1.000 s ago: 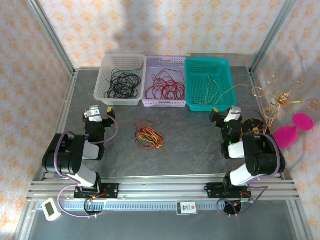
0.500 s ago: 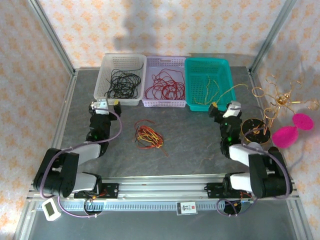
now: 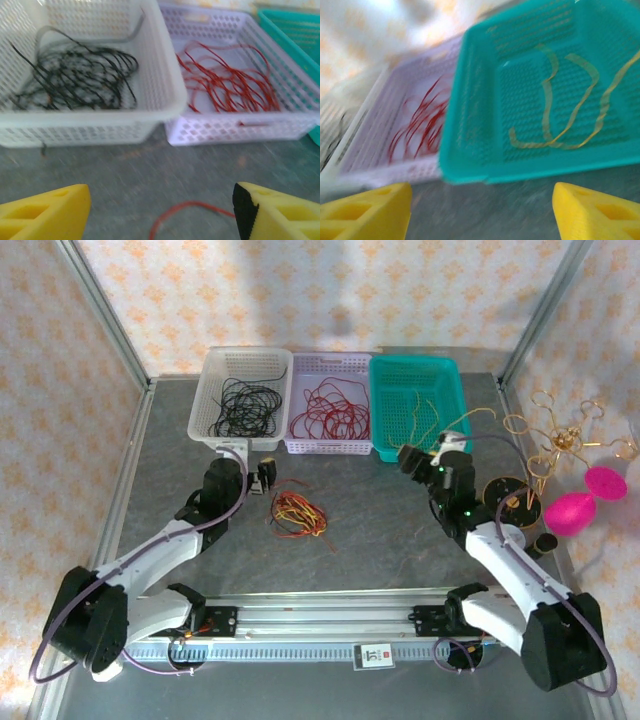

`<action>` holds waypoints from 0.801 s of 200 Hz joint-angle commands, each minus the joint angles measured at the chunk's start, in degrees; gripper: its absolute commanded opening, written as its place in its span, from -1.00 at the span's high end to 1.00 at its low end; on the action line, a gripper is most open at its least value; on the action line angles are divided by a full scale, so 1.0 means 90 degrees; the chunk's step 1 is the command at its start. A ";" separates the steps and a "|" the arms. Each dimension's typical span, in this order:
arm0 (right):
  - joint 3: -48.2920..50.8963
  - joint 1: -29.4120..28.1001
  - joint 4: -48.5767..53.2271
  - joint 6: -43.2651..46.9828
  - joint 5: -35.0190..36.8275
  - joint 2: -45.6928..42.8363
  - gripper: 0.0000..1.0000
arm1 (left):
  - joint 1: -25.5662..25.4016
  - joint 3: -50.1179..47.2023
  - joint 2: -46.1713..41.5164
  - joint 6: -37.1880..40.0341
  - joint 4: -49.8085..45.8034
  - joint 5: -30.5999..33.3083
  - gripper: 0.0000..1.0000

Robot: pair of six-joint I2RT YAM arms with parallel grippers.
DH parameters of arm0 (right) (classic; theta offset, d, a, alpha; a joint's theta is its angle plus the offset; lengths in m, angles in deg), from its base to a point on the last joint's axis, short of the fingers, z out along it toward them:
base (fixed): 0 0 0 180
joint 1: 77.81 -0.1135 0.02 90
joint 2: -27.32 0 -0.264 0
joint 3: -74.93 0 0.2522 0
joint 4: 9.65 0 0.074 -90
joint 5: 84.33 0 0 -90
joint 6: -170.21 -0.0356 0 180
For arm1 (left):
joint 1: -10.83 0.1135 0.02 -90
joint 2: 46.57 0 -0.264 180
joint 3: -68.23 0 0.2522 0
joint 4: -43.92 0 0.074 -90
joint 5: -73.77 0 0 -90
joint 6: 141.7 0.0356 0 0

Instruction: Untangle the cables

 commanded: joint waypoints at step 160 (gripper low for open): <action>-0.1646 -0.2629 0.1324 0.0459 -0.1689 0.2820 0.08 | -0.0148 0.0044 0.0613 -0.1594 -0.2941 -0.0905 -0.06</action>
